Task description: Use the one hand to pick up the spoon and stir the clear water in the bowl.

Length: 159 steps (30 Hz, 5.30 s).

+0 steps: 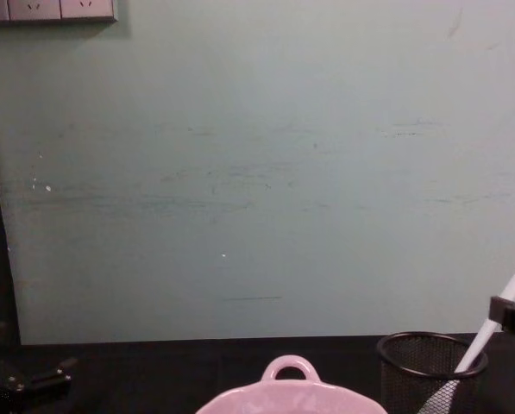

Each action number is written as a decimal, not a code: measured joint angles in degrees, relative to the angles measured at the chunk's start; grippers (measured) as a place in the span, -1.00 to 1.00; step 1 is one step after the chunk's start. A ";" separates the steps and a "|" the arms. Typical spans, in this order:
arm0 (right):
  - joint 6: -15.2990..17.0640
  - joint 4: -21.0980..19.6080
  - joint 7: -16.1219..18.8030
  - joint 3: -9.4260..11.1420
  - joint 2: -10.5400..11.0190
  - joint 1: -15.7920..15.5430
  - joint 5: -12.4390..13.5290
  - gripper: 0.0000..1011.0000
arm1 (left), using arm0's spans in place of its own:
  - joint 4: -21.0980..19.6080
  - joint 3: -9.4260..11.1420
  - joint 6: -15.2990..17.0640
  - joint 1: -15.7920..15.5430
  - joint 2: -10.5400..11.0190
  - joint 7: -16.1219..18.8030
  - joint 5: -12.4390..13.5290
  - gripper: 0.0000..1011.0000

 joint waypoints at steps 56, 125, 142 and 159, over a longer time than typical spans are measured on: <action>2.65 6.45 -0.12 4.28 -12.51 5.32 7.19 -0.27 | 0.00 0.00 0.00 0.00 0.00 0.00 0.00 1.00; 15.88 -8.83 21.34 -3.50 -0.91 18.96 1.93 -0.75 | 0.00 0.00 0.00 0.00 0.00 0.00 0.00 1.00; 5.96 1.33 25.80 -11.22 -0.47 18.79 -1.54 -0.75 | 0.00 0.00 0.00 0.00 0.00 0.00 0.00 1.00; 0.28 6.71 31.13 -14.17 -1.86 18.14 -2.71 -0.75 | 0.00 0.00 0.00 0.00 0.00 0.00 0.00 1.00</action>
